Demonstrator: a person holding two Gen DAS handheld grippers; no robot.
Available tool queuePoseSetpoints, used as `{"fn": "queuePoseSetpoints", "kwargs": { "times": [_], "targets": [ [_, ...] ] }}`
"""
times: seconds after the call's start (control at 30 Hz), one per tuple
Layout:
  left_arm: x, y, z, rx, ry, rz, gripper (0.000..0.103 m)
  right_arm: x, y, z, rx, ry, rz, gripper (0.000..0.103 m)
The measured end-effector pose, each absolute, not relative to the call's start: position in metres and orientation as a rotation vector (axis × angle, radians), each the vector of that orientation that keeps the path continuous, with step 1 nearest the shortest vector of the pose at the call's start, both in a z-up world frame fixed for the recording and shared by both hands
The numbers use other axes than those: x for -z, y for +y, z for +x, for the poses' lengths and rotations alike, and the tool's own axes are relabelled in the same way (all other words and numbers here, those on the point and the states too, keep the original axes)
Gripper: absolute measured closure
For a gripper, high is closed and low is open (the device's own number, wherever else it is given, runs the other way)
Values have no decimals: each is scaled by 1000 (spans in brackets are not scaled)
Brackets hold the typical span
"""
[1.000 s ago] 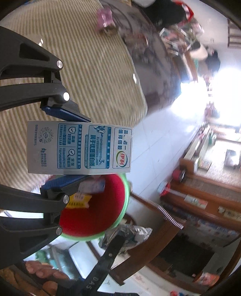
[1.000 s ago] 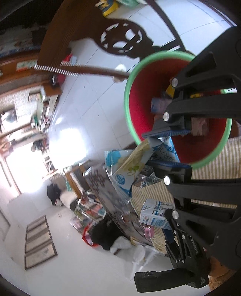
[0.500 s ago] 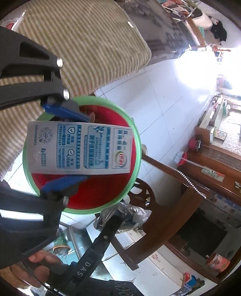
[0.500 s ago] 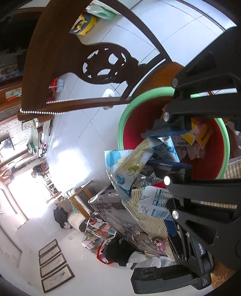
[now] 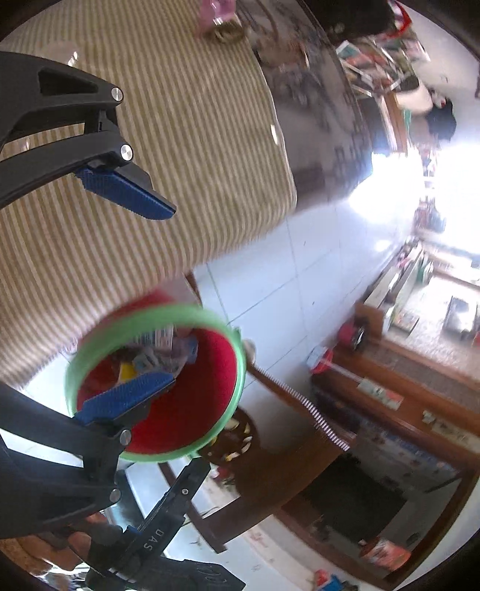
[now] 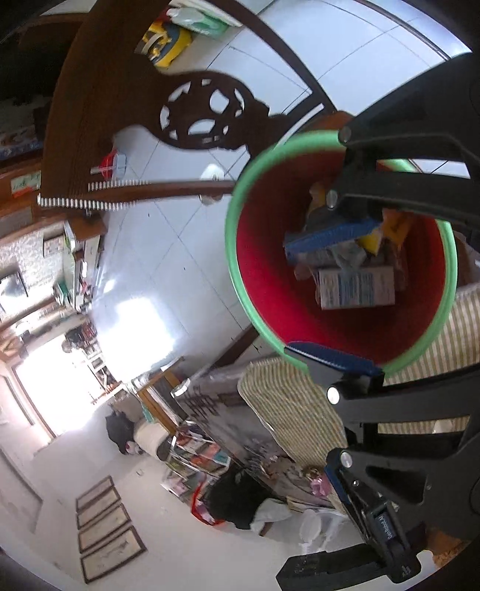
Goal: Collect trash
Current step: 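Open both tools to drop the carton and wrapper into the red bin, then grasp the pink snack bag with the left tool while the right tool grasps the clear plastic bottle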
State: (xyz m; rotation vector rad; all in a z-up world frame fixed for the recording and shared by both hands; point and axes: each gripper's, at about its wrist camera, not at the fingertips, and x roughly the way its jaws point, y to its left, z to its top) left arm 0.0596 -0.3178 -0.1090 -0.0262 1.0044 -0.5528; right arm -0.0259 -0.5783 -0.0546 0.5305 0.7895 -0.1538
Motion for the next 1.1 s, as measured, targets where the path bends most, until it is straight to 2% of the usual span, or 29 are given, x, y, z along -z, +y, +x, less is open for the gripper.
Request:
{"fn": "queuePoseSetpoints", "kwargs": {
  "times": [0.4,0.47,0.6,0.77,0.93,1.1],
  "targets": [
    [111,-152,63,324,966,-154,23,48,-452,7,5,843,418,49],
    [116,-119,64,273,967,-176,23,49,-429,10,-15,861,400,43],
    [129,-63,64,190,981,-219,23,58,-375,18,-95,922,357,38],
    [140,4,69,113,988,-260,23,82,-299,25,-205,1036,275,23],
    [140,47,82,84,968,-268,23,109,-249,29,-261,1136,228,19],
    [108,70,132,92,897,-215,23,127,-232,32,-245,1207,208,18]
  ]
}}
